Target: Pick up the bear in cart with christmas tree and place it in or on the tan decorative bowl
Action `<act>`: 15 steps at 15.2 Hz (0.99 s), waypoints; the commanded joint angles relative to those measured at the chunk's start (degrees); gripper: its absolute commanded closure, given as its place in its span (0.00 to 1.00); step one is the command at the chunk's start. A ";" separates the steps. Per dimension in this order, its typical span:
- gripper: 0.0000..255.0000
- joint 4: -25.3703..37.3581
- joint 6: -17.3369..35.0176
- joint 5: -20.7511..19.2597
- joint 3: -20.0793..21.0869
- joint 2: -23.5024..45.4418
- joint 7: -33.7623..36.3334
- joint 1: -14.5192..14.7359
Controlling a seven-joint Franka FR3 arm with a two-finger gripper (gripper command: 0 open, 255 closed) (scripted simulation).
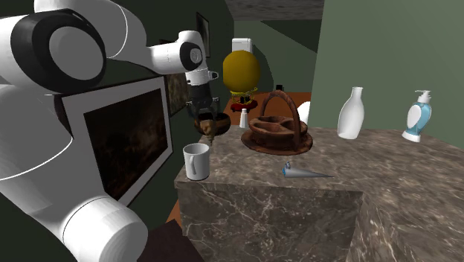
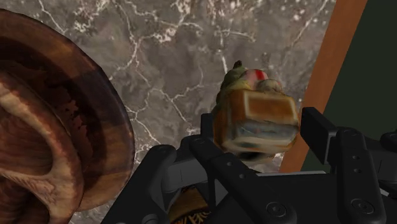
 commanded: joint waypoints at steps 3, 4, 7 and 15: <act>1.00 3.26 -3.18 0.02 -0.07 0.09 -0.27 -0.05; 1.00 4.10 -3.94 0.02 -0.08 0.15 -0.32 -0.06; 1.00 6.67 -6.26 -0.01 -0.09 0.41 -0.46 -0.10; 1.00 15.85 -10.43 -0.98 1.07 5.63 0.95 0.11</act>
